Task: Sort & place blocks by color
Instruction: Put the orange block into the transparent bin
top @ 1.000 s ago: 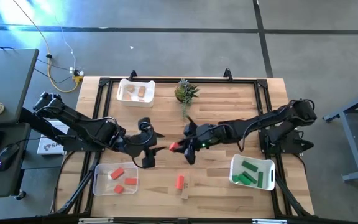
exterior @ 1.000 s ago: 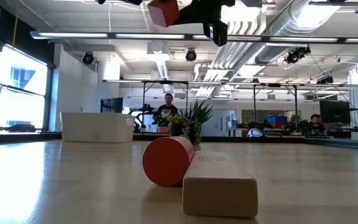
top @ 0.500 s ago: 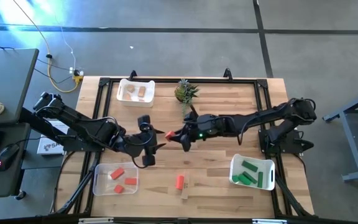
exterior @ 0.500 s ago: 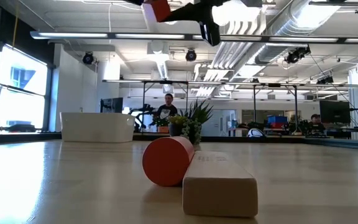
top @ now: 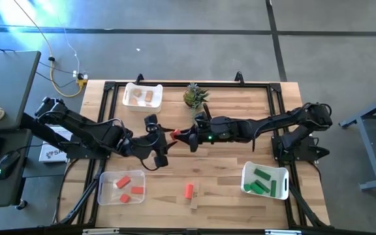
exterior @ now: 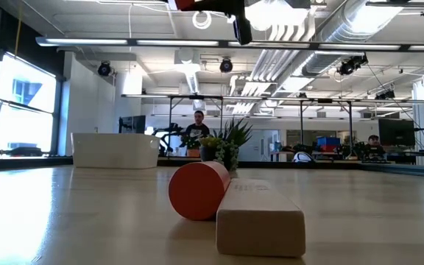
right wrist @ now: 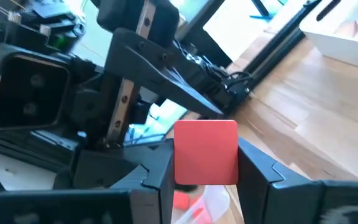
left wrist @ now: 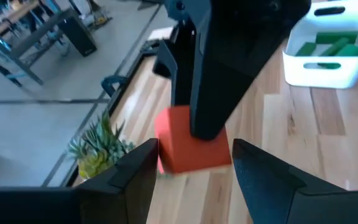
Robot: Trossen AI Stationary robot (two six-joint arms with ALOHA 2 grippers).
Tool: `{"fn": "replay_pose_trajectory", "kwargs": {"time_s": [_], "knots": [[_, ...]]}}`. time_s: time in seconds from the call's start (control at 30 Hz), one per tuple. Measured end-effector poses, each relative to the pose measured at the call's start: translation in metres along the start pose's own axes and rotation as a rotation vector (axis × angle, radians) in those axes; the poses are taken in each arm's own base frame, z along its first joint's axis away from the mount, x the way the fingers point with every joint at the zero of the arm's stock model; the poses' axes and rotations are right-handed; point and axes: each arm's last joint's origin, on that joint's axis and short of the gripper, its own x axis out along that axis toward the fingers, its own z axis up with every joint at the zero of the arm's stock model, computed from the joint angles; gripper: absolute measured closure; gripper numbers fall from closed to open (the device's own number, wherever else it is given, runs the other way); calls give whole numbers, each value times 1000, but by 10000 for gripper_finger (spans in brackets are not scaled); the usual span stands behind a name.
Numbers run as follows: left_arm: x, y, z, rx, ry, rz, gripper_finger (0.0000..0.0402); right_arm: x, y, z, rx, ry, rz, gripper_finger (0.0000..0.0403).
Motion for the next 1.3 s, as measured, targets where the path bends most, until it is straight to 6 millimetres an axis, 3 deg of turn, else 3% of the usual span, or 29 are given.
{"fn": "replay_pose_trajectory", "kwargs": {"time_s": [0.27,0.57,0.7,1.0,1.3], "knots": [[8,9,5,37,-21,24,212,0,2,4,8,-66,0,301],[13,15,4,40,-7,19,281,0,2,4,35,-79,-12,301],[13,15,4,70,-6,18,284,0,1,4,43,-72,-16,299],[8,7,0,33,23,-69,288,0,0,1,-63,-21,-8,163],[-13,-14,-20,-69,167,-149,288,0,1,-3,-101,68,40,143]]}}
